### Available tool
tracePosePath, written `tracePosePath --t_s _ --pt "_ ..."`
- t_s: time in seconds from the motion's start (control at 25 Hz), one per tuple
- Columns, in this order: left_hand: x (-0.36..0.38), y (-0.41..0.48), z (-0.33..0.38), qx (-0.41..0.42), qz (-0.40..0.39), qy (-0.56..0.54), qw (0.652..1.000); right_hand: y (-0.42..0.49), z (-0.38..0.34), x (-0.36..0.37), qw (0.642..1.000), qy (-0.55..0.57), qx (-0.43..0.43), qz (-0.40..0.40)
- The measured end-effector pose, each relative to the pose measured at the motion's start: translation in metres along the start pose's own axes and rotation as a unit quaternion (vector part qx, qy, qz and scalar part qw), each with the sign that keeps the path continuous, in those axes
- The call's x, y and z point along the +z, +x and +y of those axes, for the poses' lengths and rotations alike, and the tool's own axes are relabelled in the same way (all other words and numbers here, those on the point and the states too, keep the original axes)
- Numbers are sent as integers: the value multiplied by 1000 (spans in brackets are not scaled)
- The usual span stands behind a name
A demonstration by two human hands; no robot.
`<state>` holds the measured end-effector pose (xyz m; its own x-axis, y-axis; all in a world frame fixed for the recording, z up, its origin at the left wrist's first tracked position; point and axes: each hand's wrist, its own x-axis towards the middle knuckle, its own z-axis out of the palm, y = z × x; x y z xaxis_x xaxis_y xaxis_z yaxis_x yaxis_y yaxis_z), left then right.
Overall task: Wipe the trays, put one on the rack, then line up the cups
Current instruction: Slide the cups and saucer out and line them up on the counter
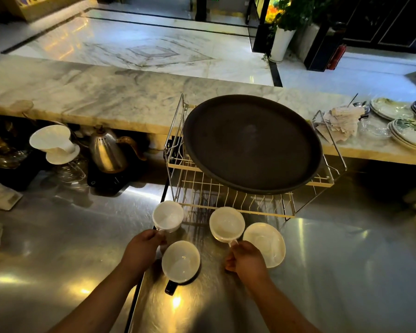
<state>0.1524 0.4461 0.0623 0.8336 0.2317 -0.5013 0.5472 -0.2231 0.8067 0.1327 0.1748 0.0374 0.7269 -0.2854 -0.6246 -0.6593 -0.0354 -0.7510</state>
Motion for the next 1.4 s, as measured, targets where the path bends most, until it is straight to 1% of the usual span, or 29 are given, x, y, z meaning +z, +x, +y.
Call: tracePosePath --t_s 0.2,0.52,0.64,0.76,0.88,1.08,1.28,1.4 --pt "12 -22 15 52 15 16 998 -15 -12 -7 998 56 0 -1" --pt "66 -65 44 69 -61 53 994 -44 -14 -52 997 72 -25 23" --pt "94 -82 49 71 -73 52 993 -48 -11 -76 996 74 -33 25" --pt "126 -100 58 82 -68 41 993 -51 -5 -110 996 75 -40 26" --pt "161 -118 68 92 -88 66 990 -52 2 -150 997 61 -43 34" --pt "234 -164 79 66 -81 19 994 -52 14 -231 994 80 -57 47" --pt "302 -199 88 54 -70 26 996 -49 16 -311 991 105 -63 47" --pt "332 -204 92 50 -69 35 996 -44 15 -342 990 111 -64 53"
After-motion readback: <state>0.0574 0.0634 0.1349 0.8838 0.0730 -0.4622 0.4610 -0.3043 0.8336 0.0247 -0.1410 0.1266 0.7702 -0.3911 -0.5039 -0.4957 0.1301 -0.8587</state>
